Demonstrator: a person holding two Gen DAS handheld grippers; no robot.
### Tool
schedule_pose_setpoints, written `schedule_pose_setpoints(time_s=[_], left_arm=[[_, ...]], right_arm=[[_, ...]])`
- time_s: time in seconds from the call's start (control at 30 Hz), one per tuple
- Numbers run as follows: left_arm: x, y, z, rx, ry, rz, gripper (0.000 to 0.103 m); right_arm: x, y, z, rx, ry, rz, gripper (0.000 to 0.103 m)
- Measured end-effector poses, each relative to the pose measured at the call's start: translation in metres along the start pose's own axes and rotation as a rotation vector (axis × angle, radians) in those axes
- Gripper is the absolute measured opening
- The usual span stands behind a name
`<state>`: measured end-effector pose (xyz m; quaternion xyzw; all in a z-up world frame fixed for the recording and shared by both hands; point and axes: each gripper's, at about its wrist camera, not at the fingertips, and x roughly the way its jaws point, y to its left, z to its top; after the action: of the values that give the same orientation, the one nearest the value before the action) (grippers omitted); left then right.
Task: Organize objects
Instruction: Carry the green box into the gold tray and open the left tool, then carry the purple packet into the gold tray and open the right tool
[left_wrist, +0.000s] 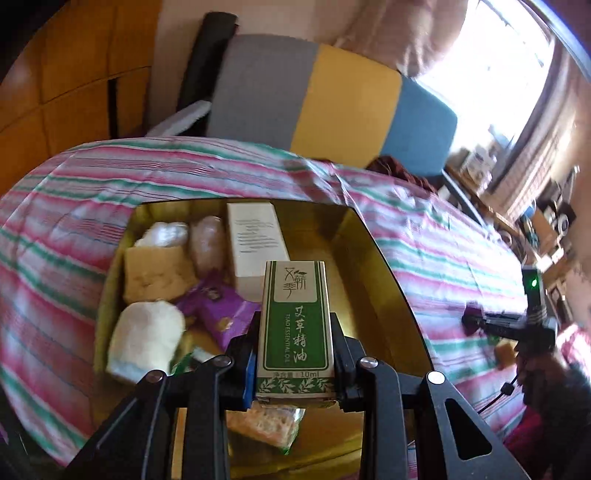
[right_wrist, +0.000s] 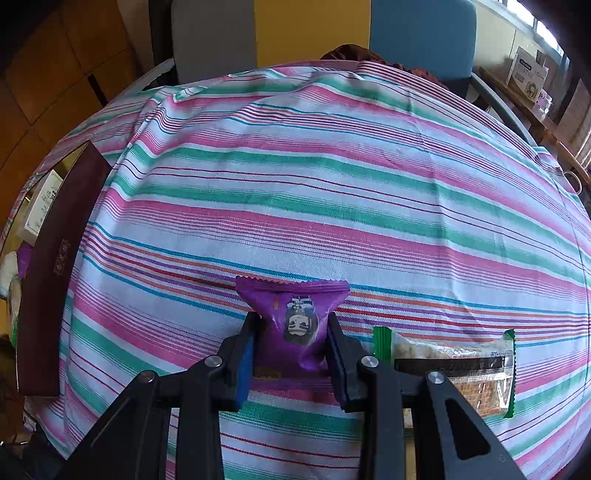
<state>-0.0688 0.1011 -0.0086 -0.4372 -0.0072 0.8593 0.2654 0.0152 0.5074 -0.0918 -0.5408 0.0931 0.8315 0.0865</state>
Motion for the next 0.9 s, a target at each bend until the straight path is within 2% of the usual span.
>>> schedule_pose_setpoints(time_s=[0.2,0.3,0.37,0.4,0.43,0.47,0.5,0.63,0.9], left_arm=[[0.048,-0.007,0.006,0.051,0.112,0.024,0.031],[0.064,-0.004,0.004,0.054,0.148,0.075,0.031],[0.070,0.000,0.002,0.037,0.161,0.104,0.035],[0.069,0.002,0.001,0.024,0.165,0.093,0.039],[0.067,0.003,0.000,0.014,0.161,0.091,0.043],[0.064,0.004,-0.001,0.011,0.155,0.101,0.054],[0.061,0.004,-0.002,0.010,0.145,0.105,0.059],[0.045,0.010,-0.004,-0.024,0.104,0.101,0.058],[0.001,0.003,-0.010,0.000,-0.021,0.176,0.059]], right_arm=[[0.001,0.000,0.000,-0.001,0.001,0.001,0.034],[0.001,0.000,0.000,0.000,0.001,0.000,0.034],[0.000,0.001,0.000,-0.001,0.001,0.000,0.034],[0.000,0.002,0.000,-0.001,0.001,0.000,0.034],[-0.001,0.002,0.000,-0.002,0.000,0.000,0.034],[-0.001,0.002,0.000,-0.001,0.000,0.000,0.034],[-0.001,0.002,0.001,-0.001,0.000,-0.001,0.034],[-0.001,0.002,0.001,-0.001,0.000,-0.002,0.034],[0.000,0.009,-0.005,-0.020,-0.008,-0.032,0.034]])
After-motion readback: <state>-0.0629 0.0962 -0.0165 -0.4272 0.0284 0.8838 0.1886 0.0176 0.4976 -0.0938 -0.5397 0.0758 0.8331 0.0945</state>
